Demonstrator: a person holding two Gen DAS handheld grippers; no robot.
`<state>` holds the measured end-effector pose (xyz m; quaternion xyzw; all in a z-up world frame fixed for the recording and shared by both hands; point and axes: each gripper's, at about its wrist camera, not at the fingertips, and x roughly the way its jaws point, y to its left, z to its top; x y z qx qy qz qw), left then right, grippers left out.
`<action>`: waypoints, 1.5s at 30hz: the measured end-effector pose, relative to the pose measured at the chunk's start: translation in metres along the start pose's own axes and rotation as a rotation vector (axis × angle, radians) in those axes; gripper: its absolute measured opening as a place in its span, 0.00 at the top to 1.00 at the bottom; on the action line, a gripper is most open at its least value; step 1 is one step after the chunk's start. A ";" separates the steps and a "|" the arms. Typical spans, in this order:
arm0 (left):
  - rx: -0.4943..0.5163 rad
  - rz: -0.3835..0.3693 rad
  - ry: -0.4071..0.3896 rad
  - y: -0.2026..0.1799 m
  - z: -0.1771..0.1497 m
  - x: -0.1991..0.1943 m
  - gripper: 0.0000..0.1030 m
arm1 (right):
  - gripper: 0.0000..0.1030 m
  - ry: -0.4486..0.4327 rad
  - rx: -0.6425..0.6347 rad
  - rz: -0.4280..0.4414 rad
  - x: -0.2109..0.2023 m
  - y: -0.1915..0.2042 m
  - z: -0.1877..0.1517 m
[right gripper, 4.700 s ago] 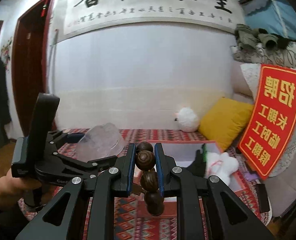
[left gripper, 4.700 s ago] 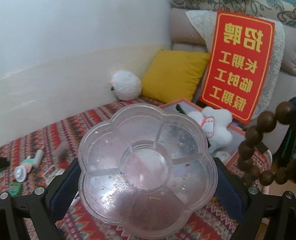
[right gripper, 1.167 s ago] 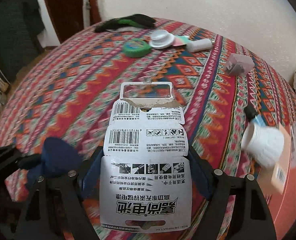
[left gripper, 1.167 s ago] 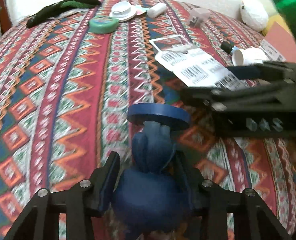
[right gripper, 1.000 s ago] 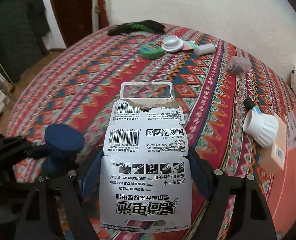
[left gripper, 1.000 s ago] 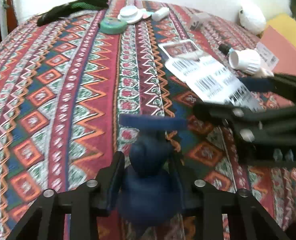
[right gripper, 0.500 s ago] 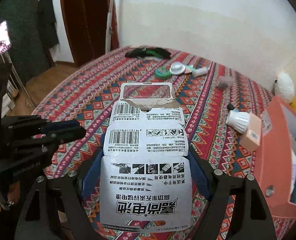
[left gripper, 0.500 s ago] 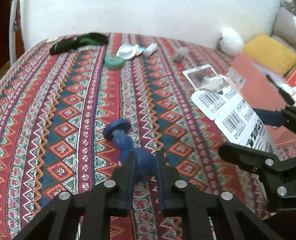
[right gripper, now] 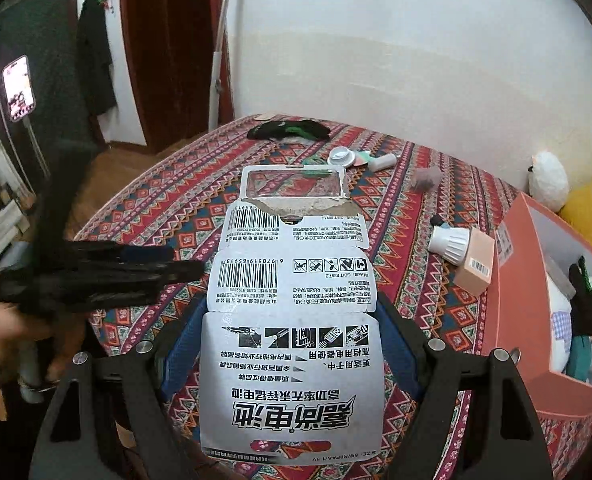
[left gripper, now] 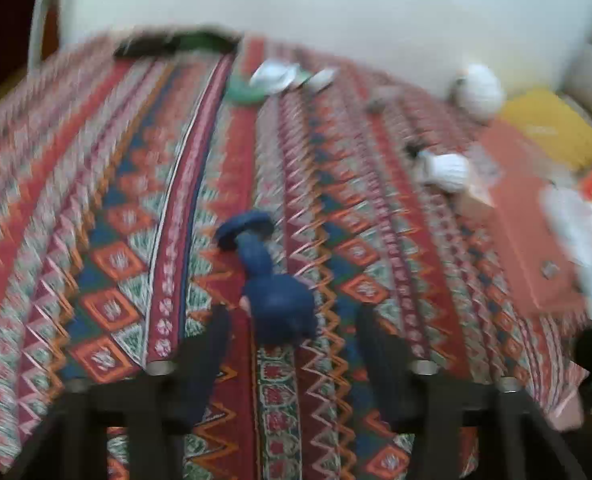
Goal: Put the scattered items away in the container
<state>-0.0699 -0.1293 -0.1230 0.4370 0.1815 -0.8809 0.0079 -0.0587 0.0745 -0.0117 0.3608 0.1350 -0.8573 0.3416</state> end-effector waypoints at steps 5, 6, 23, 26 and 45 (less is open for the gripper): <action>-0.028 0.052 0.034 -0.002 0.016 0.045 0.41 | 0.20 0.016 0.024 0.017 0.013 -0.016 -0.005; -0.031 0.063 0.046 -0.004 0.018 0.056 0.40 | 0.20 0.018 0.029 0.019 0.016 -0.018 -0.006; 0.086 0.033 -0.036 -0.033 -0.007 0.031 0.80 | 0.20 -0.075 0.034 0.022 -0.017 -0.017 -0.017; 0.108 0.012 -0.062 -0.039 -0.012 0.008 0.80 | 0.20 -0.104 0.030 0.015 -0.036 -0.010 -0.022; 0.369 -0.179 -0.291 -0.152 -0.018 -0.120 0.80 | 0.20 -0.257 0.081 -0.138 -0.162 -0.019 -0.058</action>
